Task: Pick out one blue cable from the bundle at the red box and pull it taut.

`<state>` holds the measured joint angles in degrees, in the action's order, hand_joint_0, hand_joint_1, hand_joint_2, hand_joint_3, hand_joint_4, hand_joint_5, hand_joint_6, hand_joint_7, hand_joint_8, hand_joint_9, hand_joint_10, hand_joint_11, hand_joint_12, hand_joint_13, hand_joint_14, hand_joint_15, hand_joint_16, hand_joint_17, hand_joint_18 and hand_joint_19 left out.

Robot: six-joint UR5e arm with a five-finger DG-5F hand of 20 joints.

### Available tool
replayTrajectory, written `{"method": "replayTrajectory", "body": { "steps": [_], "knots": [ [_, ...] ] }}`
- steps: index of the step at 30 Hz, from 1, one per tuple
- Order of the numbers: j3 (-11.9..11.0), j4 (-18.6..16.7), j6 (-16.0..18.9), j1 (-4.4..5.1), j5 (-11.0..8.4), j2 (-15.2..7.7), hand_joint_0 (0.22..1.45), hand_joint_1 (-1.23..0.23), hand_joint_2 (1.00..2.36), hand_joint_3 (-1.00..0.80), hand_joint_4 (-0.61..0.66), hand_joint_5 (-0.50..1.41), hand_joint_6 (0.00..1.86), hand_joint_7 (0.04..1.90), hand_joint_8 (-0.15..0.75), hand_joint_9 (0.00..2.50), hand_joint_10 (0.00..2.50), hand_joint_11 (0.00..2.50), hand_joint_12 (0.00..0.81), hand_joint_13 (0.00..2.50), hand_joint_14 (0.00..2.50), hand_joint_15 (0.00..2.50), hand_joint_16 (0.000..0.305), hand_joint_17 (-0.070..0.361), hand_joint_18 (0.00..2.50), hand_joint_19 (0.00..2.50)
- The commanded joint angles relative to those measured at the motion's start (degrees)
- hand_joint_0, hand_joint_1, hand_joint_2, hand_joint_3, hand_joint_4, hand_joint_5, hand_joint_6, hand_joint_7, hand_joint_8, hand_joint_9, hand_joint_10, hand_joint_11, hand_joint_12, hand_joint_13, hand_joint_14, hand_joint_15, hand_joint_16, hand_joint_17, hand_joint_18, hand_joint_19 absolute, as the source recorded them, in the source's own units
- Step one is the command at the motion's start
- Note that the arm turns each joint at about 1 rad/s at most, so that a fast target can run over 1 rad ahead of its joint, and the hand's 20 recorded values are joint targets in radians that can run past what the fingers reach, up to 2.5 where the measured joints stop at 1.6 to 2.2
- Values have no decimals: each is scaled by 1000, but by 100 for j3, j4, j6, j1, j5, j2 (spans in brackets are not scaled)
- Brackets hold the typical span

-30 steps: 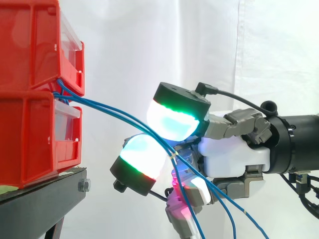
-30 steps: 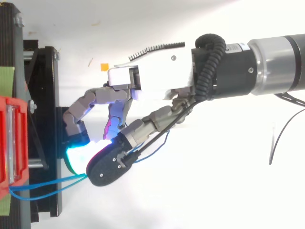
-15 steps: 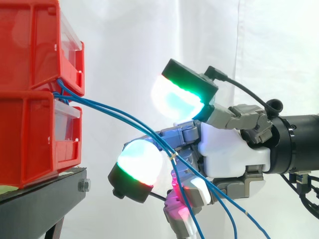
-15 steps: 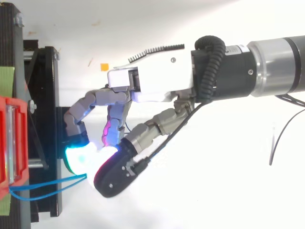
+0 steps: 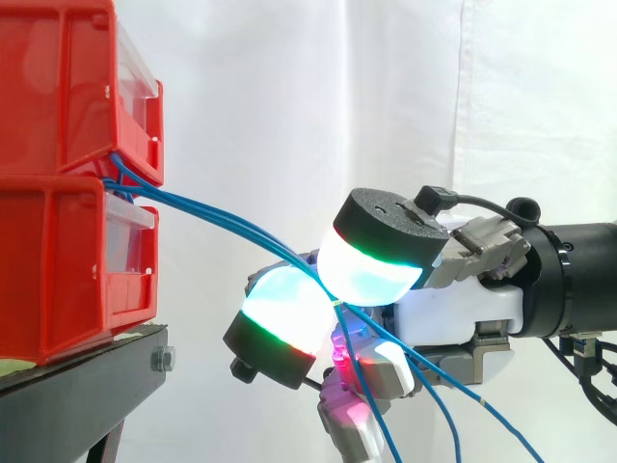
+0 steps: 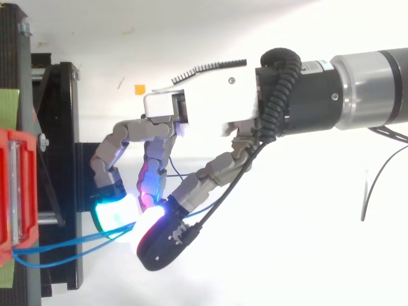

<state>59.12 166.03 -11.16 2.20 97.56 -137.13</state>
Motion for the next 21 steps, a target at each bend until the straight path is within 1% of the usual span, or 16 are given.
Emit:
{"method": "replayTrajectory", "body": {
  "steps": [1, 6, 8, 10, 16, 18, 20, 21],
  "knots": [
    [3, 0, 8, 0, 0, 3, 699, -764, 1013, -335, 56, -148, 924, 922, 324, 1245, 24, 727, 342, 1045, 23, 677, 41, 92, 836, 752],
    [-6, 0, 0, 0, 9, 3, 702, -726, 1009, -400, 84, -146, 927, 930, 327, 1272, 21, 727, 348, 1047, 25, 675, 41, 92, 834, 751],
    [-6, 0, 0, 0, 9, 3, 698, -710, 1002, -472, 91, -141, 929, 943, 328, 1276, 24, 728, 352, 1053, 23, 686, 41, 92, 832, 762],
    [3, 0, 0, 0, 9, 3, 697, -697, 1001, -500, 95, -135, 930, 953, 328, 1287, 24, 717, 350, 1056, 25, 690, 41, 91, 839, 765],
    [-6, 0, 0, 0, 9, 3, 672, -691, 1000, -500, 111, -115, 926, 1016, 331, 1386, 25, 749, 365, 1114, 25, 687, 43, 96, 886, 778],
    [3, 0, 0, 0, 9, 3, 659, -697, 1003, -459, 115, -108, 923, 1040, 339, 1408, 23, 752, 372, 1131, 26, 682, 43, 97, 898, 785],
    [3, 0, 0, 0, 9, 3, 643, -725, 1013, -330, 101, -84, 913, 1125, 335, 1468, 25, 747, 384, 1154, 24, 676, 44, 100, 911, 791],
    [-6, 0, 0, 0, 9, 3, 637, -728, 1014, -303, 97, -80, 912, 1135, 332, 1469, 23, 750, 385, 1158, 23, 674, 44, 99, 911, 802]
  ]
}}
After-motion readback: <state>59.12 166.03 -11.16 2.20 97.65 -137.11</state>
